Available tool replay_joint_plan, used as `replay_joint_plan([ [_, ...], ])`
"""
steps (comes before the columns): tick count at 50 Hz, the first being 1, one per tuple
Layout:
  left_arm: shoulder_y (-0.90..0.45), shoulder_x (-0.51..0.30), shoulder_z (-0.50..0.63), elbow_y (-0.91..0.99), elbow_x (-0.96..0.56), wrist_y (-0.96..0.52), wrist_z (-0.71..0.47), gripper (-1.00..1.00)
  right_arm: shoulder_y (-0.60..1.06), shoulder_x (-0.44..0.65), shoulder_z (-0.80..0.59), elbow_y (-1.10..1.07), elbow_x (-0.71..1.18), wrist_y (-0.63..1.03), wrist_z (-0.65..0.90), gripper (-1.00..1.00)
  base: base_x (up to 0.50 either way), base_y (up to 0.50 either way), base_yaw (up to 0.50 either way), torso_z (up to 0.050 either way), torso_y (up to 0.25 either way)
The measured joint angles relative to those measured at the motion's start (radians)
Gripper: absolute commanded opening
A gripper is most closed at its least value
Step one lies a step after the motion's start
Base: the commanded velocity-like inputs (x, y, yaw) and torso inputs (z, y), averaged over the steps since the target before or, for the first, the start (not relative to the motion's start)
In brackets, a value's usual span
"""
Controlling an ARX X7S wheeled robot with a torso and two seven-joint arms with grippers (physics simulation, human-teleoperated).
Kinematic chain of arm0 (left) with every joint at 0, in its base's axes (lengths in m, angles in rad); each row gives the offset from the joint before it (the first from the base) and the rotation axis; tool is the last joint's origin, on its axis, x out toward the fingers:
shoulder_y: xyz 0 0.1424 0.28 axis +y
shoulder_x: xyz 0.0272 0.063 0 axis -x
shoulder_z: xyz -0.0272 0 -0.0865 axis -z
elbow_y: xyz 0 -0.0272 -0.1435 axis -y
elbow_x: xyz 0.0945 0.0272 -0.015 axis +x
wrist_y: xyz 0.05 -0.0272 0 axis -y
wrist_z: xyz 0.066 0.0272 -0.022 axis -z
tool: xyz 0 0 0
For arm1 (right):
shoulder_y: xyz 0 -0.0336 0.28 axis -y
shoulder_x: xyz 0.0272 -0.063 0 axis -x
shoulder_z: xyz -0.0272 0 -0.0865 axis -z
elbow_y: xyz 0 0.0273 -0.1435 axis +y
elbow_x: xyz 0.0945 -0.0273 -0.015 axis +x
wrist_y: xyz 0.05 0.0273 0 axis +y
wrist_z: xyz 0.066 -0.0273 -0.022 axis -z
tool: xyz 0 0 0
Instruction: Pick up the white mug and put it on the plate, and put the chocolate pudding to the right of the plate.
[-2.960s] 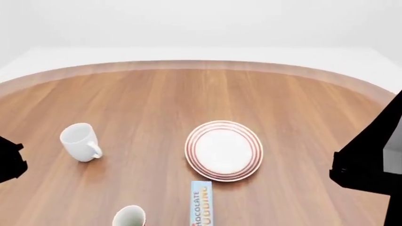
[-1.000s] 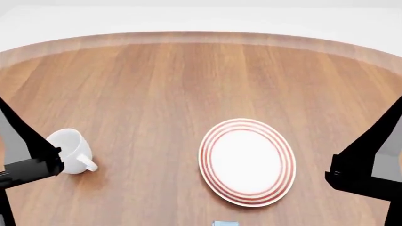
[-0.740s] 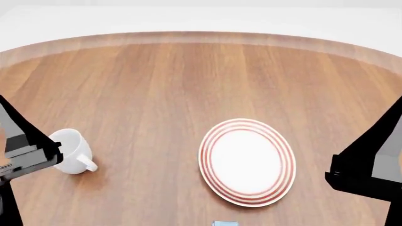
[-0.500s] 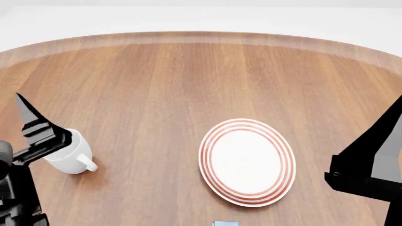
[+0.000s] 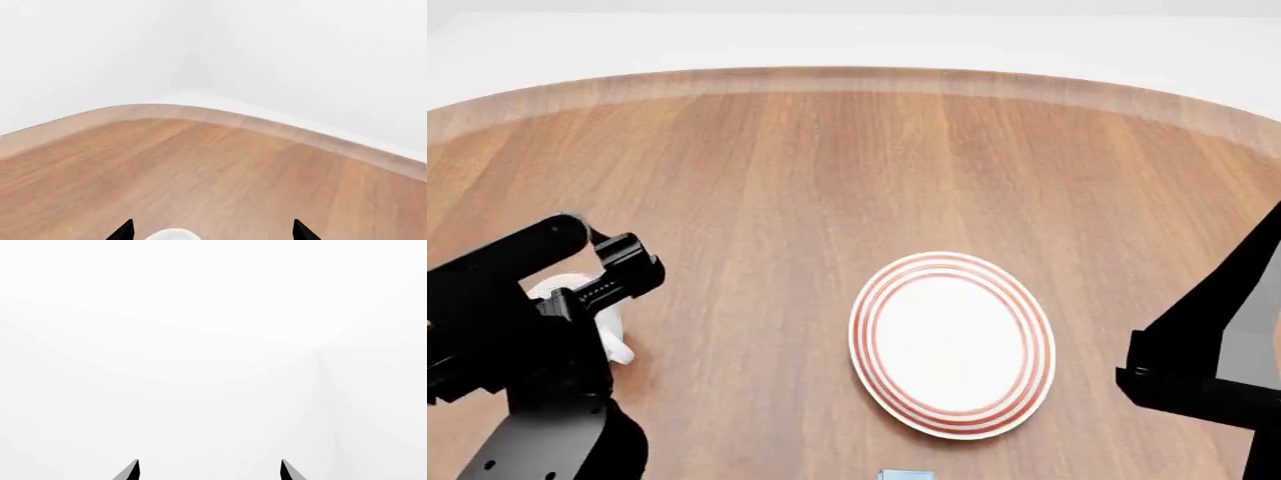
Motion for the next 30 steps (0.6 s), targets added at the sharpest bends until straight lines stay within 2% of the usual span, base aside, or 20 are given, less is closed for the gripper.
replay_joint_plan([
  [9,-0.068,0.043,0.031,-0.046,-0.016,-0.117,-0.091,1.00,-0.002,0.003,-0.003,0.001,0.004,-0.002,0.003,1.00,0.00,0.00,0.00,0.000,0.000],
  [17,-0.128,0.067,0.059,-0.101,-0.047,-0.172,-0.226,1.00,-0.003,0.007,-0.006,0.003,0.008,-0.006,0.004,1.00,0.00,0.00,0.00,0.000,0.000],
  [30,-0.166,0.078,0.098,-0.226,-0.121,-0.121,-0.467,1.00,-0.010,0.014,-0.011,0.008,0.019,-0.015,0.005,1.00,0.00,0.00,0.00,0.000,0.000],
])
